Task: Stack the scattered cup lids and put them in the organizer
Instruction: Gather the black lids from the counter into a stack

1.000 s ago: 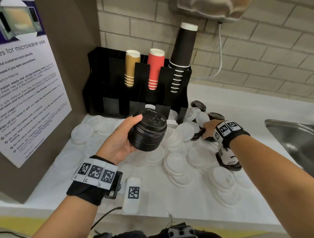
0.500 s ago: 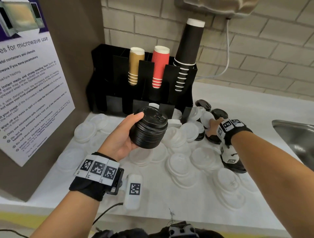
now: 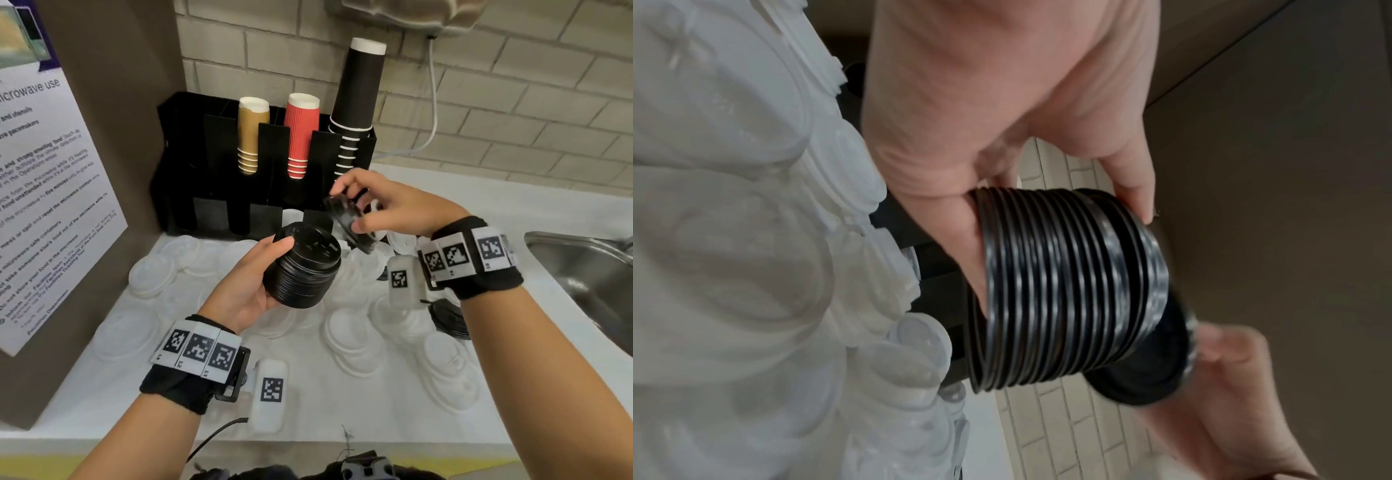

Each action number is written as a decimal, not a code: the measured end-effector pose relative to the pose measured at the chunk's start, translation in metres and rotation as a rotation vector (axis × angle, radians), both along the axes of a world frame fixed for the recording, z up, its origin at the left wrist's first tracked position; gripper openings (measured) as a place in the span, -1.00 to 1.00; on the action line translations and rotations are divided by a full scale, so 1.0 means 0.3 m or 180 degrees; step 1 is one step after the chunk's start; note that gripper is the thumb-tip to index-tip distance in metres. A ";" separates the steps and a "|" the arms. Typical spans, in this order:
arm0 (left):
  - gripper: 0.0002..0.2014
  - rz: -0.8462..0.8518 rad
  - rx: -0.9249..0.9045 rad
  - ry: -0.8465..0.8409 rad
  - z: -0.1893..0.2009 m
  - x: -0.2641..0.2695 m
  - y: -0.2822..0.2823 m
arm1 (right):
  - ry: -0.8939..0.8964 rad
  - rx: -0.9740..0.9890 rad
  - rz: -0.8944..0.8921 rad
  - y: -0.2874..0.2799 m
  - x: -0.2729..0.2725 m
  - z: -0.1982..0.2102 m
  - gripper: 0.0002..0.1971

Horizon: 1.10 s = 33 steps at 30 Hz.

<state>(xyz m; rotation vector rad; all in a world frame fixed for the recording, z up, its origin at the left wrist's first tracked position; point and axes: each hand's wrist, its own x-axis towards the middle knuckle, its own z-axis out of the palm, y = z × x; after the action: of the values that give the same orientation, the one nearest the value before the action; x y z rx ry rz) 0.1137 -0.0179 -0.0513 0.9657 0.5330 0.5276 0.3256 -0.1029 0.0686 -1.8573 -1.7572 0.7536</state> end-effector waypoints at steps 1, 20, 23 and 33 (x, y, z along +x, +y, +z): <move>-0.55 -0.0016 0.0033 0.0009 0.000 0.002 -0.004 | 0.0160 0.0041 0.0126 -0.003 -0.029 -0.005 -0.52; -0.58 -0.0067 0.0035 0.0015 0.029 -0.001 -0.027 | 0.0342 0.0384 0.0106 0.004 -0.116 -0.101 -0.57; -0.63 -0.0083 -0.0033 -0.0022 0.035 -0.003 -0.024 | 0.0562 0.0351 0.0050 -0.005 -0.128 -0.114 -0.49; -0.67 -0.0177 0.0131 0.0089 0.048 -0.009 -0.012 | 0.0358 0.0445 0.0108 -0.018 -0.139 -0.130 -0.38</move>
<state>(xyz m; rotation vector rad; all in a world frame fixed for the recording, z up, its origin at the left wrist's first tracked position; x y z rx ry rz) 0.1110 -0.0215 -0.0369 1.0256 0.5204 0.4773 0.2840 -0.1083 0.0297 -1.6652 -1.7281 0.7145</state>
